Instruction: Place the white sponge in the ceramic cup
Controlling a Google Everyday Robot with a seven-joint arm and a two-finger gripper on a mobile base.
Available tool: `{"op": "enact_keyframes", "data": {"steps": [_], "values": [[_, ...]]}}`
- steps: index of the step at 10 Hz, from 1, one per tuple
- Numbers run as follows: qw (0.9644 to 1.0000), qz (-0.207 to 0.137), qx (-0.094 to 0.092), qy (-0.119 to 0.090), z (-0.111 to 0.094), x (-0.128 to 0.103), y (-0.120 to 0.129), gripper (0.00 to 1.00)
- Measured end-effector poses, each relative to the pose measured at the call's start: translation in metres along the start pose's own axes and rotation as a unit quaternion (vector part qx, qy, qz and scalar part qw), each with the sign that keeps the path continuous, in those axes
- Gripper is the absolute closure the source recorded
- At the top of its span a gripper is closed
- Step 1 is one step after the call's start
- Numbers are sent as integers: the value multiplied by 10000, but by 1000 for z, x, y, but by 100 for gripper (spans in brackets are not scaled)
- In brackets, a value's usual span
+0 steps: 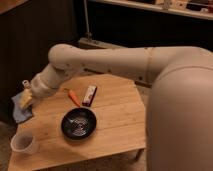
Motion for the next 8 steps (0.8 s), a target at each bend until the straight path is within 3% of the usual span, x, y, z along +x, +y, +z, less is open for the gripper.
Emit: {"op": "enact_keyframes", "data": {"steps": [2,3,4,8], "values": [[9959,-786,-407,166,28,-10,13,100],[9887,-1312,-679,241,40,-12,14,100],[9839,-1540,-872,263,47,-14,8,100],[9807,-1440,-1287,304,47,-25,-18,100]]}}
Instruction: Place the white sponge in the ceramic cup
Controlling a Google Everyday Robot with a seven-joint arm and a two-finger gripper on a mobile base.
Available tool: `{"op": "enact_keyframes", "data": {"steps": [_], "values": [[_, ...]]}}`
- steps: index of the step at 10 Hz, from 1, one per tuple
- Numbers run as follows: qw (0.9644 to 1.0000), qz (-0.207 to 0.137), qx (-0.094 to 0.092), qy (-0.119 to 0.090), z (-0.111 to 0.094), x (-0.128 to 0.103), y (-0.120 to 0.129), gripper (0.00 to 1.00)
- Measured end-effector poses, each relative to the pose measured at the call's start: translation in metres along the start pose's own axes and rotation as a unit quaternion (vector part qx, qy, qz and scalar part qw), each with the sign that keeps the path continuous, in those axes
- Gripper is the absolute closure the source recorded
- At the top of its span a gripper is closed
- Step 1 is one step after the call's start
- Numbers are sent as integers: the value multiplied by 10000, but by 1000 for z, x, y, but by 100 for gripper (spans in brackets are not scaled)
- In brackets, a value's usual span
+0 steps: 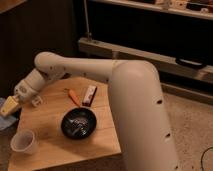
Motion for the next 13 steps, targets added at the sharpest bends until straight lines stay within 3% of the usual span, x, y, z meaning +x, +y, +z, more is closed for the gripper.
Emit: {"op": "enact_keyframes", "data": {"steps": [5,10,13], "values": [[9993,8,-319,173,22,24,-20,100],[9981,-158,-555,209,28,53,-37,100],[9974,-242,-561,374,36,64,-40,100]]}}
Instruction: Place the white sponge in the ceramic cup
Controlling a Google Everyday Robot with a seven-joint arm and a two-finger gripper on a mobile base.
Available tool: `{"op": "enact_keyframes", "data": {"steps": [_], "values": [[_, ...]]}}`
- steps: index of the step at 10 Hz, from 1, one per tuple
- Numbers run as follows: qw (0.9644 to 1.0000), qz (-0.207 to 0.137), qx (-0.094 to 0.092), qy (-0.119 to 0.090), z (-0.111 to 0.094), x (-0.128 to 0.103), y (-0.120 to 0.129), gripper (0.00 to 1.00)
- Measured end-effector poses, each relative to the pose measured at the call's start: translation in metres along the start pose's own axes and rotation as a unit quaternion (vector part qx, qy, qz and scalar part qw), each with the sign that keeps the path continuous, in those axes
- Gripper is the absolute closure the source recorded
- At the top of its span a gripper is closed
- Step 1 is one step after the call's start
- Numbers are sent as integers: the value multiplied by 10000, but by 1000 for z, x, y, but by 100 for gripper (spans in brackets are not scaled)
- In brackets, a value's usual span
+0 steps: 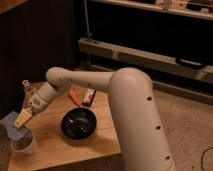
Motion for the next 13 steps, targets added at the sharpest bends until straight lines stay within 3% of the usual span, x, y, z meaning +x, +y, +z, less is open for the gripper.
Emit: {"op": "enact_keyframes", "data": {"steps": [7,13], "values": [[9997,101,2,206,21,15,-1,96],[9994,192,85,261,30,12,1,33]]}}
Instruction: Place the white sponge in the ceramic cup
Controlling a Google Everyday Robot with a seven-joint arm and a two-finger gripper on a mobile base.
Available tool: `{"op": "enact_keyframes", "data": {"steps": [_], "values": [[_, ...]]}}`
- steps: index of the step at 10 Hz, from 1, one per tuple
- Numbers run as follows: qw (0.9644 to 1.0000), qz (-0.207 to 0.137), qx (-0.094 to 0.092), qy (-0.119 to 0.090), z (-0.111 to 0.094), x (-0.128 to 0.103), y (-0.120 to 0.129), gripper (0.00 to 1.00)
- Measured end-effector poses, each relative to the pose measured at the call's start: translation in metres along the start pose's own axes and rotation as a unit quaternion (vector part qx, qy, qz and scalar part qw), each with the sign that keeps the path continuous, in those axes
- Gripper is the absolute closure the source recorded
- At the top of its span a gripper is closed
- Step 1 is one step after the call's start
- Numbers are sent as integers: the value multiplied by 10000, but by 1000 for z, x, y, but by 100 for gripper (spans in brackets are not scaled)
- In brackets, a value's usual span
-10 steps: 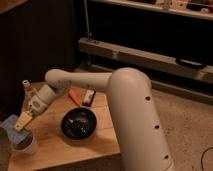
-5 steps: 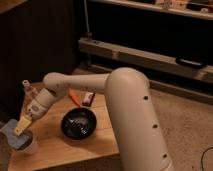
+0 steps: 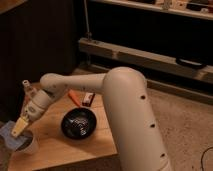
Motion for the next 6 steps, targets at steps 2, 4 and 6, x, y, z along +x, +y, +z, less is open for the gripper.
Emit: {"op": "enact_keyframes", "data": {"steps": [2,4,6], "values": [[10000,31,4,-58,-3,-3,0,20],[9999,44,14,-136,-9,-7,0,20],[9999,39,16,-162,-12,-11,1,20]]}}
